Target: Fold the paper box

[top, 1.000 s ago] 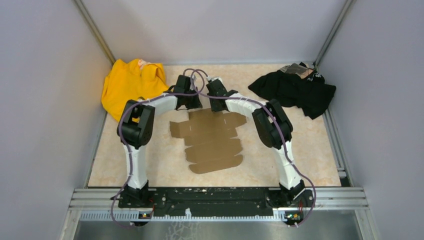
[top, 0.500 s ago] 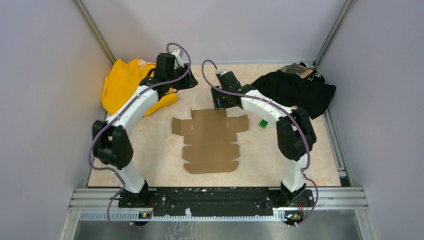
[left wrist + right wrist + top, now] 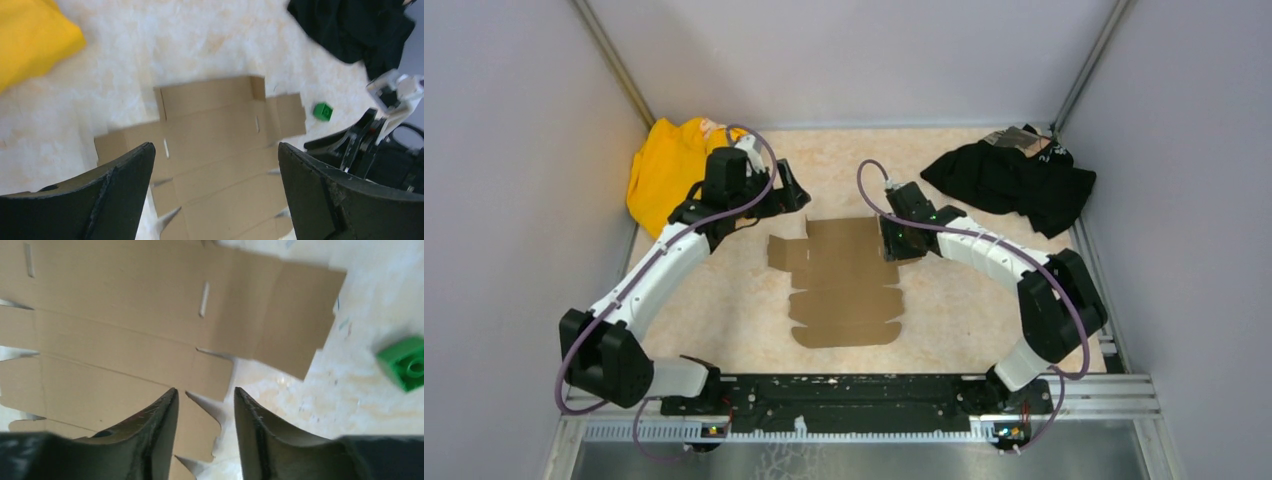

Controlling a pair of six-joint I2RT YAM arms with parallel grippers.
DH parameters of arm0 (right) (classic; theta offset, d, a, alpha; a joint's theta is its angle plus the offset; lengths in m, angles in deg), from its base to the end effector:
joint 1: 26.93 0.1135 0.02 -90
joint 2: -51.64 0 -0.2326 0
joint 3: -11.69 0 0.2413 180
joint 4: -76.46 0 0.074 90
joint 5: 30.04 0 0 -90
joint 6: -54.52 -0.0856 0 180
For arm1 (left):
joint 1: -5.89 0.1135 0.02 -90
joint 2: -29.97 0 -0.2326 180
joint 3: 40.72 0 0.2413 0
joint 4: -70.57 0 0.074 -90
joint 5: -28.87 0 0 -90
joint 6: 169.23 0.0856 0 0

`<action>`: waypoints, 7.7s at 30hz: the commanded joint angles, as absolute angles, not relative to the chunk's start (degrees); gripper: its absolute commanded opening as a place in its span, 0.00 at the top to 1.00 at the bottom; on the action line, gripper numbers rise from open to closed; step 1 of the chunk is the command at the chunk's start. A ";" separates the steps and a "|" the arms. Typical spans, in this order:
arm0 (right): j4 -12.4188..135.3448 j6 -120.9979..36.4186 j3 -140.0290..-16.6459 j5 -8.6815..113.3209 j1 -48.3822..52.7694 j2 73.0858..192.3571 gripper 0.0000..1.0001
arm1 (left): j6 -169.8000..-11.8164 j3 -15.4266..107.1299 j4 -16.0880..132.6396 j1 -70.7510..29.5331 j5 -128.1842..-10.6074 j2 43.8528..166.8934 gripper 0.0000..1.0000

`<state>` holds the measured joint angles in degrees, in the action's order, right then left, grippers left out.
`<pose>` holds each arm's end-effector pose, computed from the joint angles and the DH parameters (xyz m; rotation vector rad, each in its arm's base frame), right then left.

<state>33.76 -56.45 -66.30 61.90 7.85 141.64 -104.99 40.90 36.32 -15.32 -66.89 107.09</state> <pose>0.2876 0.1962 0.1657 -0.2942 2.5437 0.3425 0.3203 -0.1335 0.2802 -0.0226 2.1440 -0.5945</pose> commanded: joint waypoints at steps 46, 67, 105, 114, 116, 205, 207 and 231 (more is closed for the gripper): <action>46.87 -60.17 -46.62 62.16 2.33 140.40 0.89 | -109.90 10.36 35.21 -17.93 -61.68 94.04 0.72; 49.08 -61.49 -47.02 61.52 7.34 145.23 0.91 | -112.57 4.40 45.72 -17.93 -64.16 103.86 0.77; 44.45 -62.71 -44.93 66.10 8.31 141.58 0.90 | -113.23 3.25 40.70 -17.93 -54.94 102.50 0.60; 44.28 -62.93 -44.80 65.99 8.30 141.36 0.89 | -113.47 6.62 42.43 -17.93 -53.69 107.30 0.60; 44.55 -63.10 -44.51 65.70 8.31 141.39 0.89 | -113.10 7.40 42.62 -17.93 -53.46 108.37 0.60; 45.71 -62.50 -48.57 57.68 10.13 139.65 0.89 | -114.89 12.96 43.70 -21.06 -58.96 108.03 0.69; 45.63 -62.53 -48.88 57.68 10.23 139.70 0.89 | -115.06 13.19 43.78 -21.46 -58.94 108.30 0.69; 45.21 -62.32 -51.42 57.59 10.77 140.88 0.89 | -115.90 16.44 45.42 -26.61 -57.18 117.22 0.71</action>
